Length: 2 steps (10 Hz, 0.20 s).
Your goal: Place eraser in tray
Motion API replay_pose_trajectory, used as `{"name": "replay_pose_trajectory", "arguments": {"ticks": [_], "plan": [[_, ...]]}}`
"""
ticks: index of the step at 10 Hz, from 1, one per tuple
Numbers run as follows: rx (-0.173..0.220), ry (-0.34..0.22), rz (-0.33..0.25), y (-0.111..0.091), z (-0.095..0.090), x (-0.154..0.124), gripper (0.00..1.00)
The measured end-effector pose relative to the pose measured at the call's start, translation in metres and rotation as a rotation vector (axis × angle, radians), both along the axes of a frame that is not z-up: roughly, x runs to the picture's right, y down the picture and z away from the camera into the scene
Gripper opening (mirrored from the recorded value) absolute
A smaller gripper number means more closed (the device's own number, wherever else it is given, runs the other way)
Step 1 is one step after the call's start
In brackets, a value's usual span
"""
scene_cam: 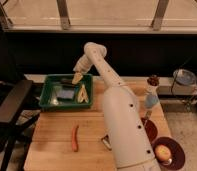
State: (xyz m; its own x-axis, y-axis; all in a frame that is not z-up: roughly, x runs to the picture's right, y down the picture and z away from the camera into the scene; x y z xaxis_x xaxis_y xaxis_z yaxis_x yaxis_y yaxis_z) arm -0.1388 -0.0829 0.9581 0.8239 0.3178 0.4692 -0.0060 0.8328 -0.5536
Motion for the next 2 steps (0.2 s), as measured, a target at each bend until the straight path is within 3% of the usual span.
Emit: {"name": "replay_pose_trajectory", "arguments": {"ticks": [2], "plan": [[0.001,0.002,0.001,-0.0004,0.0002,0.0021,0.65]]}}
